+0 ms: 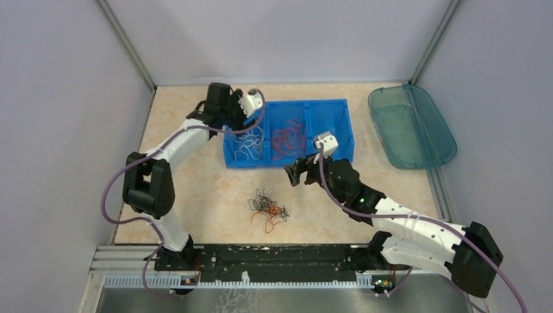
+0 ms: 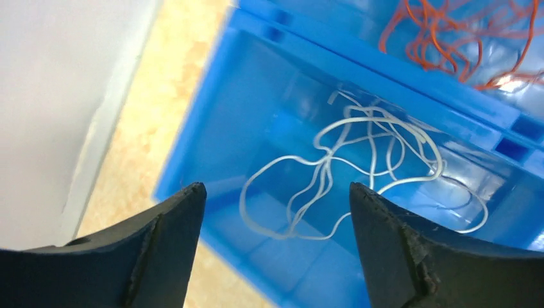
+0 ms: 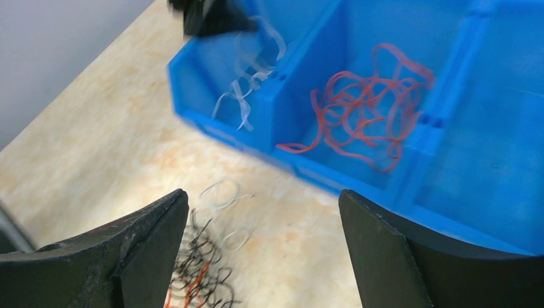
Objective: Untangle the cables
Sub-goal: Place the cable in the bin, then untie the cable.
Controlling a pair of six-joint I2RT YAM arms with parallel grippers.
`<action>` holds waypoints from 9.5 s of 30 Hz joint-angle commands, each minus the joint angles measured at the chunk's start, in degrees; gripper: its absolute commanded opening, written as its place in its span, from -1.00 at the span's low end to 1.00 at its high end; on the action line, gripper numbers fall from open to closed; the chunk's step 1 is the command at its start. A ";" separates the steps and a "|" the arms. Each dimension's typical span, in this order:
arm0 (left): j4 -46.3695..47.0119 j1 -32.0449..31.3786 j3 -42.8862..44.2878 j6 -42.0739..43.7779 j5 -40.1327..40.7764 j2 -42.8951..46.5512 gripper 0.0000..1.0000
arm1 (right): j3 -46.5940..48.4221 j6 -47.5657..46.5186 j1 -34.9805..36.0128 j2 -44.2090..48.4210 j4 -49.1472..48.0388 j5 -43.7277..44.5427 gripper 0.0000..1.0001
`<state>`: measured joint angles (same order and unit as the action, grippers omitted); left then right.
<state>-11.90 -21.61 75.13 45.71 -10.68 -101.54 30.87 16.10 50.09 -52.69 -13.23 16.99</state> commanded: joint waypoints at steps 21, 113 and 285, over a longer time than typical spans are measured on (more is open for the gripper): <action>-32.16 6.14 -13.52 11.19 -41.13 42.36 0.98 | 4.82 7.80 6.82 -22.00 -6.13 -29.71 0.18; -9.54 -6.18 -16.21 -12.55 -47.85 55.93 -0.99 | 9.32 2.99 -0.09 2.31 -17.06 -43.60 0.46; 44.20 -8.90 69.77 18.01 -18.55 17.15 -1.00 | -7.37 2.68 9.42 -22.72 -35.69 -14.35 0.48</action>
<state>29.04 -30.28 139.39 63.72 -31.68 -82.56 25.10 20.14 59.13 -80.42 -48.73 1.43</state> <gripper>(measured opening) 0.007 0.723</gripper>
